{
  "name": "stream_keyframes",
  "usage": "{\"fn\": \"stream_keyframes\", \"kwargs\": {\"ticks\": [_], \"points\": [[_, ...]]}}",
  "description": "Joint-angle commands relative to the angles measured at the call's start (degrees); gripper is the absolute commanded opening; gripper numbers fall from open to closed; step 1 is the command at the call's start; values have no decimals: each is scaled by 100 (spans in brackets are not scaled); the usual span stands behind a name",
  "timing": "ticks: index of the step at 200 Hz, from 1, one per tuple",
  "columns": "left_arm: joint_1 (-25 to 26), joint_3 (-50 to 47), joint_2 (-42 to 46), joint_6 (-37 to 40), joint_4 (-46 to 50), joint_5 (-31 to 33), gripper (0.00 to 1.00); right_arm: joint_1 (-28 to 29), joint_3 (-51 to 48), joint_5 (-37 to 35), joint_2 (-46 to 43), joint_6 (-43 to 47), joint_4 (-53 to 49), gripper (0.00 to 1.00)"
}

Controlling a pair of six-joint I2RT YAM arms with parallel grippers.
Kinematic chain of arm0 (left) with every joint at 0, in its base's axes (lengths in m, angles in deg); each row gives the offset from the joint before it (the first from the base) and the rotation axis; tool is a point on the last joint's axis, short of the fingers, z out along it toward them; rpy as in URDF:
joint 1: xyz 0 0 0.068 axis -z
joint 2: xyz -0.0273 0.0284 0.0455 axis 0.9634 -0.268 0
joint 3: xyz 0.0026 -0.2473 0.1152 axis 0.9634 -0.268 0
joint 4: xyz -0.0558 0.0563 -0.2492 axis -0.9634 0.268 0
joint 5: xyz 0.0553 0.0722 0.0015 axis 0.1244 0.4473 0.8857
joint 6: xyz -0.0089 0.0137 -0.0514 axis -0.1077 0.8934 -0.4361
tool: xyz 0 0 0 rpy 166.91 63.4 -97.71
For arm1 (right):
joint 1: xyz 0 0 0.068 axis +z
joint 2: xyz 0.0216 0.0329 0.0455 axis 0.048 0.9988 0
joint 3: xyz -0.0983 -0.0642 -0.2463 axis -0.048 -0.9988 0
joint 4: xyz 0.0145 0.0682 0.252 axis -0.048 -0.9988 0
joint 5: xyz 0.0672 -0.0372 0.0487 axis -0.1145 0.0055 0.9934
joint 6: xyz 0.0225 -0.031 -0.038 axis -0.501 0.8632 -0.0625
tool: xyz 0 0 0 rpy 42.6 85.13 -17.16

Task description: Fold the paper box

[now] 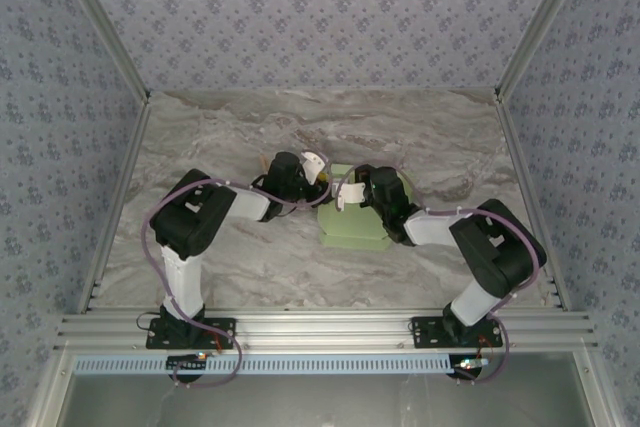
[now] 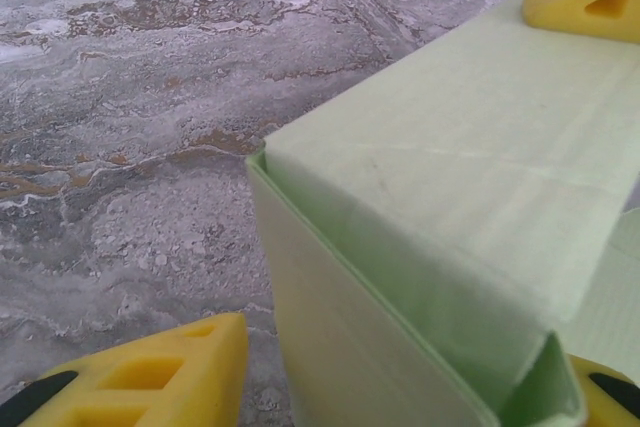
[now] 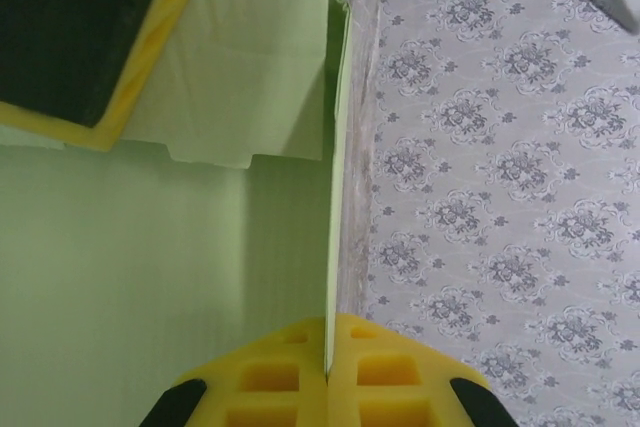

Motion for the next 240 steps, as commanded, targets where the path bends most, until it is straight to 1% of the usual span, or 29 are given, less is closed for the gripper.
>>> {"fn": "stream_keyframes", "kwargs": {"ticks": [1,48,95,112,128,155,179,216,240], "points": [[31,-134,-97,-27,-356,179,47,67,-213,-71,184,243,-169,0],[33,-222,-63,-26,-512,240,44,103,-214,-115,165,268,-71,0],[43,-288,-41,-27,-574,259,43,102,-129,-80,-29,126,-235,0],[46,-272,-41,-38,-574,271,39,102,-115,-80,-63,125,-247,0],[43,-220,-56,-87,-518,368,38,110,-100,-50,-97,89,-255,0],[85,-124,-83,-246,-356,785,36,126,-76,64,-220,-59,-409,0],[179,-42,-111,-360,-207,1302,34,127,-72,122,-293,-143,-540,0],[337,-55,-75,-603,-219,2038,29,120,-34,157,-312,-276,-824,0],[409,26,-59,-714,-81,2369,26,124,-45,154,-319,-348,-874,0]]}}
